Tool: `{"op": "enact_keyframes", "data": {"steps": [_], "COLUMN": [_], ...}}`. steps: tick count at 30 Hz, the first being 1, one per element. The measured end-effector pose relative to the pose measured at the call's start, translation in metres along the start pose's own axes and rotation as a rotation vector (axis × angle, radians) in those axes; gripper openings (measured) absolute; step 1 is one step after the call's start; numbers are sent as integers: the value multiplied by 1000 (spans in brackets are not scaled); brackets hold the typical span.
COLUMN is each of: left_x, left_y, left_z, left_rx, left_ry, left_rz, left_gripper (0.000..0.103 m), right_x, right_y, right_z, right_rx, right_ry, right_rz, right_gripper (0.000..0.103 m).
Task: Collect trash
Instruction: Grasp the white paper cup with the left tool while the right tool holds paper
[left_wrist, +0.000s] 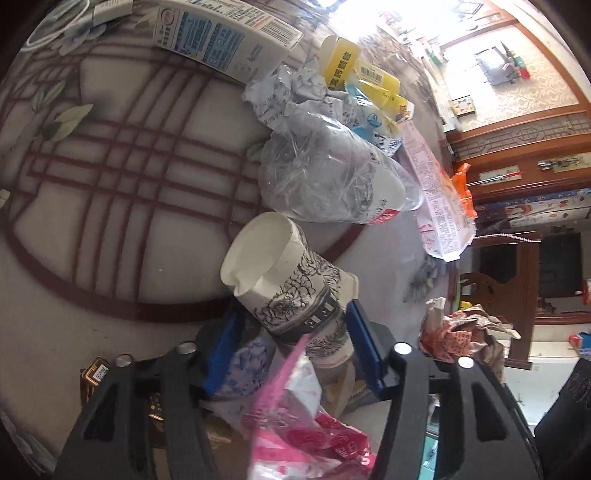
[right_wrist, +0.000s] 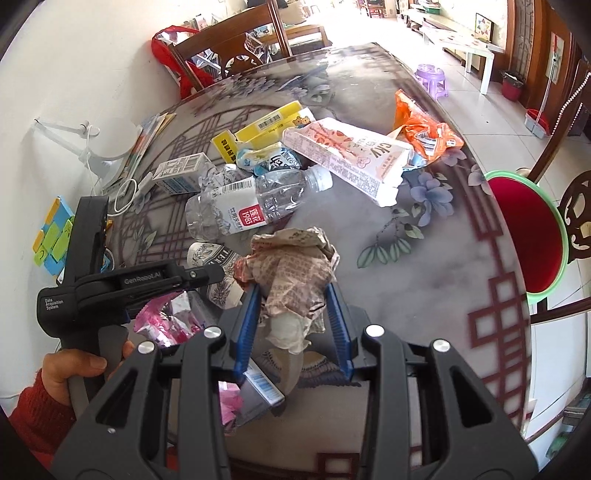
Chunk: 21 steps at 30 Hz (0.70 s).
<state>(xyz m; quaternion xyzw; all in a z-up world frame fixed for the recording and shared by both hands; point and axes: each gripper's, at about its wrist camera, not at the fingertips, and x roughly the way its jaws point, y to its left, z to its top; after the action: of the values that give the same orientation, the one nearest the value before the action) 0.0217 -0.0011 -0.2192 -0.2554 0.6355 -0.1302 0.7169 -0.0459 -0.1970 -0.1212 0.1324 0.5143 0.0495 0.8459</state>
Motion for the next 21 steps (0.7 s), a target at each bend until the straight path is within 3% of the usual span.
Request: {"op": "enact_keyframes", "data": {"steps": [2,5,11,13,17,20,21], "left_x": [0,-8,-45,-57,-73,-77,-77], "left_y": [-3,-9,-28,-37,-52,-56,-55], "left_z": [0,0,-1,0,4,8,9], "left_rx": [8,41,152,193,261,273,261], "left_ry": [-5,-34,-171,-217,-285,-292,-289], "left_rz": [-11,-11,28,47,74,91,88], "left_gripper": [43,42,39,0,0,0,10], "right_x": [-2,-3,-11,-14,-20,-22,-23], "right_y": [0,3,6,7,8,10,10], "right_z": [-1,0,4,7,13,16,16], "right_rx": [-6,-15,-31,-36,-45,-48,-48], "right_ry": [0,-6,-40,-52,-78,-90,-93], "right_rz": [0,-2,0,-2,-2,0,1], "right_gripper": [36,36,36,36,36,36,36]}}
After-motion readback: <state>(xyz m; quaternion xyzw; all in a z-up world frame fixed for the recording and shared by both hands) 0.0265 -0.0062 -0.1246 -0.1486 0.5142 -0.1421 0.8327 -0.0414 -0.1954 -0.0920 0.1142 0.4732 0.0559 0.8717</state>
